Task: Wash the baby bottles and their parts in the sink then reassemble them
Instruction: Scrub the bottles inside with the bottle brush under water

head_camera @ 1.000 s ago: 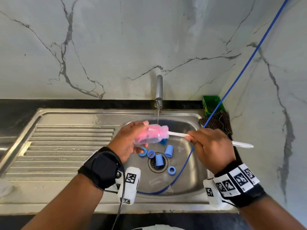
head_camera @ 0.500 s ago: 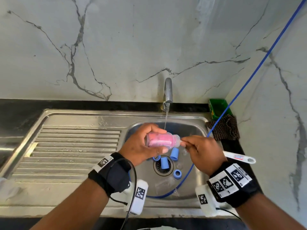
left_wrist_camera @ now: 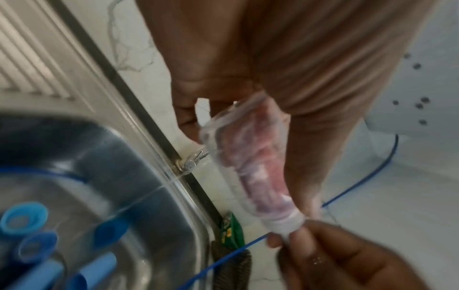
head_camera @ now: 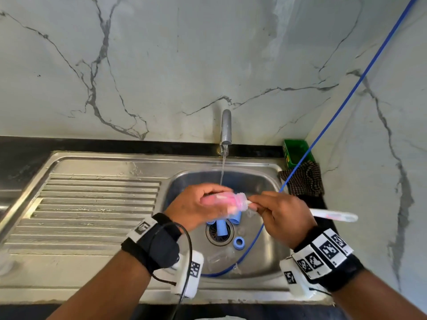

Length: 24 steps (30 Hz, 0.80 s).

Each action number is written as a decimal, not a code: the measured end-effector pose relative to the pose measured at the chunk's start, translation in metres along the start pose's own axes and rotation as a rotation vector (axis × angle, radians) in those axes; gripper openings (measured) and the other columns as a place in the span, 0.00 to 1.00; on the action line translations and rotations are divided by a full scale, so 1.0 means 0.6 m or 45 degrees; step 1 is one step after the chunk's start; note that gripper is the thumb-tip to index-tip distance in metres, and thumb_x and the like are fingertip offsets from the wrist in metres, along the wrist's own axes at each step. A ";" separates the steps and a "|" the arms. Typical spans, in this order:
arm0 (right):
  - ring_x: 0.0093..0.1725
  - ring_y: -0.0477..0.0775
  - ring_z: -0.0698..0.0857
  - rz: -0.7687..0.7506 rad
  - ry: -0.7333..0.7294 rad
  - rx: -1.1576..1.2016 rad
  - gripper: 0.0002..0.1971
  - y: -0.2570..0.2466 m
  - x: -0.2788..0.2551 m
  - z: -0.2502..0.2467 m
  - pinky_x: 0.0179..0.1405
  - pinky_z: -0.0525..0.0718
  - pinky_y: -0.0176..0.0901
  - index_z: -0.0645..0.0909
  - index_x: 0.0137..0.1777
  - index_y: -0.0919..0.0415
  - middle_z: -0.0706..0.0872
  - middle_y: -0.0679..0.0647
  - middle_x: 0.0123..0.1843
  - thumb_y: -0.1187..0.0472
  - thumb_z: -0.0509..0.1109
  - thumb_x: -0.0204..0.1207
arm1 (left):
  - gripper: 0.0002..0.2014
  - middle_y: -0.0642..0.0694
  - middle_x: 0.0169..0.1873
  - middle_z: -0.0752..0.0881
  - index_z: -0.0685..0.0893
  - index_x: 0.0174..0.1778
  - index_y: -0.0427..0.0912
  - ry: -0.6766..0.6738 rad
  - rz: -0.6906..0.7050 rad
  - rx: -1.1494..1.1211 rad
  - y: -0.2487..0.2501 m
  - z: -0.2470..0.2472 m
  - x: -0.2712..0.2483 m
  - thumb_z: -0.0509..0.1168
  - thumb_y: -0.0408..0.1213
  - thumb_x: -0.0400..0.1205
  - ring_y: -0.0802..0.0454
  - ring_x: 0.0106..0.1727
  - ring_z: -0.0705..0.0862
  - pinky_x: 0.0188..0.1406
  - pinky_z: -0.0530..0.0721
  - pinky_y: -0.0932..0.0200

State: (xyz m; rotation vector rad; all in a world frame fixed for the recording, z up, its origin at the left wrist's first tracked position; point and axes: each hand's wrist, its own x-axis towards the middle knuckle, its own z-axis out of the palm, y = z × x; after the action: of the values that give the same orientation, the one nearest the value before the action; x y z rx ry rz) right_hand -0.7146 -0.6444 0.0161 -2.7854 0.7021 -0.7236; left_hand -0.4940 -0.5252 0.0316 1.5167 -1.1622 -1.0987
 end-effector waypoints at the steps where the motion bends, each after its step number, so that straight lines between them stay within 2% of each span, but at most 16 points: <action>1: 0.38 0.53 0.88 0.104 -0.065 0.071 0.16 0.003 -0.001 0.004 0.32 0.78 0.40 0.88 0.52 0.45 0.80 0.38 0.35 0.44 0.60 0.81 | 0.23 0.50 0.55 0.91 0.88 0.62 0.47 0.033 0.131 0.139 0.003 0.002 0.003 0.84 0.41 0.71 0.59 0.52 0.89 0.48 0.86 0.66; 2: 0.39 0.52 0.88 0.174 -0.104 0.121 0.18 0.007 0.000 0.007 0.34 0.78 0.40 0.88 0.52 0.45 0.79 0.37 0.34 0.41 0.58 0.81 | 0.26 0.53 0.57 0.90 0.87 0.62 0.47 0.041 0.183 0.167 0.009 0.003 0.006 0.85 0.38 0.69 0.61 0.54 0.88 0.52 0.85 0.68; 4: 0.39 0.51 0.88 0.178 -0.065 0.086 0.18 0.010 0.004 0.003 0.35 0.78 0.39 0.89 0.52 0.46 0.84 0.40 0.37 0.41 0.59 0.81 | 0.25 0.52 0.57 0.89 0.86 0.62 0.48 0.043 0.123 0.021 0.018 0.001 0.015 0.85 0.41 0.69 0.58 0.57 0.88 0.57 0.87 0.63; 6: 0.42 0.53 0.89 0.044 0.033 0.044 0.15 0.012 0.009 -0.006 0.37 0.83 0.42 0.90 0.54 0.49 0.89 0.45 0.43 0.46 0.63 0.82 | 0.23 0.48 0.59 0.88 0.86 0.62 0.52 0.137 -0.011 -0.183 0.020 -0.007 0.021 0.80 0.53 0.72 0.50 0.61 0.88 0.60 0.88 0.52; 7: 0.44 0.54 0.88 -0.035 0.060 0.064 0.13 0.014 0.012 -0.010 0.41 0.84 0.45 0.90 0.55 0.51 0.90 0.46 0.46 0.49 0.65 0.83 | 0.25 0.45 0.60 0.88 0.85 0.63 0.51 0.147 -0.124 -0.295 0.020 -0.009 0.021 0.76 0.58 0.73 0.46 0.62 0.88 0.60 0.89 0.46; 9: 0.46 0.56 0.86 -0.158 0.081 0.095 0.10 0.016 0.018 -0.013 0.47 0.84 0.50 0.90 0.57 0.55 0.90 0.48 0.49 0.55 0.69 0.84 | 0.29 0.38 0.60 0.89 0.83 0.65 0.45 0.019 -0.433 -0.476 0.017 -0.004 0.019 0.70 0.62 0.75 0.40 0.58 0.90 0.51 0.91 0.42; 11: 0.43 0.59 0.85 -0.189 0.092 0.062 0.09 0.016 0.018 -0.007 0.45 0.84 0.53 0.90 0.57 0.57 0.90 0.50 0.48 0.57 0.70 0.83 | 0.35 0.36 0.56 0.91 0.83 0.66 0.41 -0.138 -0.621 -0.535 0.016 0.007 0.007 0.68 0.68 0.74 0.42 0.48 0.92 0.36 0.90 0.51; 12: 0.42 0.59 0.85 -0.183 0.090 0.045 0.09 0.017 0.018 -0.005 0.43 0.84 0.53 0.90 0.57 0.57 0.90 0.50 0.47 0.57 0.69 0.83 | 0.38 0.37 0.52 0.92 0.84 0.65 0.41 -0.164 -0.616 -0.518 0.014 0.009 0.004 0.70 0.70 0.71 0.46 0.41 0.91 0.29 0.87 0.56; 14: 0.40 0.58 0.85 -0.152 0.087 0.021 0.10 0.023 0.013 -0.005 0.39 0.85 0.52 0.90 0.56 0.55 0.89 0.49 0.44 0.55 0.68 0.83 | 0.39 0.39 0.44 0.92 0.88 0.61 0.42 -0.106 -0.457 -0.369 0.008 0.004 0.003 0.75 0.71 0.66 0.50 0.35 0.87 0.24 0.81 0.60; 15: 0.39 0.58 0.86 -0.140 0.090 0.013 0.11 0.027 0.011 -0.009 0.37 0.85 0.52 0.90 0.56 0.55 0.89 0.49 0.43 0.53 0.67 0.84 | 0.36 0.39 0.42 0.91 0.89 0.59 0.43 -0.048 -0.366 -0.263 0.008 -0.003 0.003 0.77 0.67 0.66 0.50 0.34 0.86 0.25 0.81 0.60; 18: 0.38 0.57 0.87 -0.087 0.141 0.023 0.14 0.043 0.009 -0.030 0.37 0.81 0.49 0.91 0.53 0.54 0.89 0.47 0.41 0.51 0.65 0.83 | 0.19 0.41 0.40 0.91 0.90 0.58 0.42 0.078 -0.188 -0.129 0.010 -0.028 0.006 0.78 0.47 0.74 0.53 0.33 0.85 0.25 0.80 0.62; 21: 0.41 0.53 0.88 -0.052 0.155 0.094 0.14 0.041 0.007 -0.034 0.42 0.80 0.51 0.91 0.50 0.53 0.90 0.44 0.43 0.49 0.66 0.82 | 0.18 0.50 0.44 0.92 0.89 0.58 0.39 0.098 -0.032 -0.049 0.016 -0.029 0.002 0.81 0.35 0.73 0.61 0.38 0.87 0.32 0.82 0.69; 24: 0.37 0.53 0.85 -0.107 0.102 0.130 0.13 0.008 0.013 -0.010 0.42 0.73 0.44 0.91 0.47 0.56 0.89 0.47 0.38 0.51 0.66 0.82 | 0.21 0.50 0.48 0.92 0.89 0.56 0.41 0.080 0.080 0.033 0.022 -0.008 0.001 0.84 0.34 0.68 0.62 0.46 0.89 0.43 0.83 0.70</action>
State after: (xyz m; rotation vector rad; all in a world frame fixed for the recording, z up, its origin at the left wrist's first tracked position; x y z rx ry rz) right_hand -0.7134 -0.6525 0.0229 -2.7201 0.5479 -0.8652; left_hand -0.4915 -0.5273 0.0451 1.5138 -1.1769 -0.9906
